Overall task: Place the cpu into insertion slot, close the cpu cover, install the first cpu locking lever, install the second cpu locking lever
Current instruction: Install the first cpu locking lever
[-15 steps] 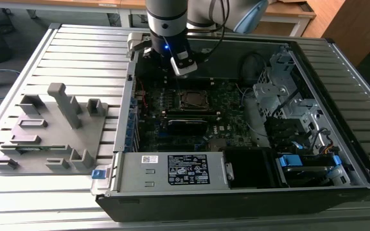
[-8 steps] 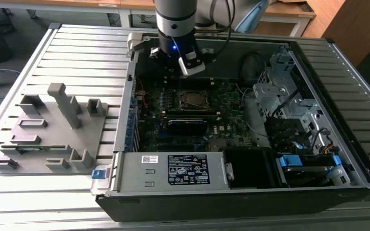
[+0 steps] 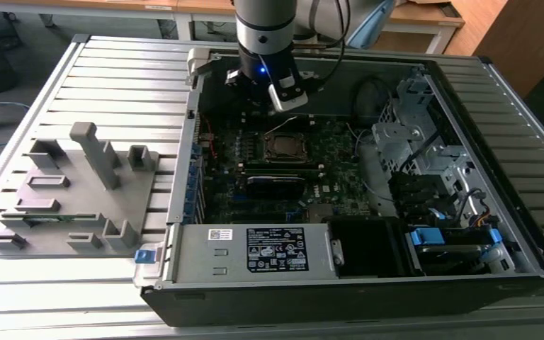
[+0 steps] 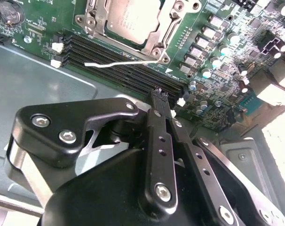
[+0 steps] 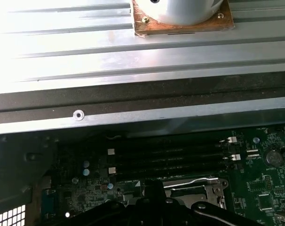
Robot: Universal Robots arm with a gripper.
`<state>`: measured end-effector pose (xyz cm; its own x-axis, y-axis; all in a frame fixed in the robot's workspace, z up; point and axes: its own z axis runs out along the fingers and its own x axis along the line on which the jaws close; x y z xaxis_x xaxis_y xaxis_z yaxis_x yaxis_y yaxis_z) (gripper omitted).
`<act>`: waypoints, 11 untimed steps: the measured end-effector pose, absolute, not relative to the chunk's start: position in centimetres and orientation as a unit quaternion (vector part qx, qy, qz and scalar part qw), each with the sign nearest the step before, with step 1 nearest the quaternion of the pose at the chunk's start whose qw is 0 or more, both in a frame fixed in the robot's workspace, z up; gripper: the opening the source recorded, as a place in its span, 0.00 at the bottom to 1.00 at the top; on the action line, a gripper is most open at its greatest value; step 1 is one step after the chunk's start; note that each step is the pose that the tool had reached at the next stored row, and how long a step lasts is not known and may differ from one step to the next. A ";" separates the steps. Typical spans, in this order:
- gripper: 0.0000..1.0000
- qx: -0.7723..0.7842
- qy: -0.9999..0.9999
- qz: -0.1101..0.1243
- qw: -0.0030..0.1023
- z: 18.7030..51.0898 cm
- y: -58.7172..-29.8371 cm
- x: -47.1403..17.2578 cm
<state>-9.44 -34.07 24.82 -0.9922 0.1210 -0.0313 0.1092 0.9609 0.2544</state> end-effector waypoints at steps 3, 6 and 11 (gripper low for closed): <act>0.11 0.058 0.990 0.126 0.023 24.8 -34.1 -9.4; 0.11 0.058 0.992 0.110 0.024 24.8 -34.0 -9.4; 0.11 0.058 0.993 0.103 0.024 24.6 -34.0 -9.3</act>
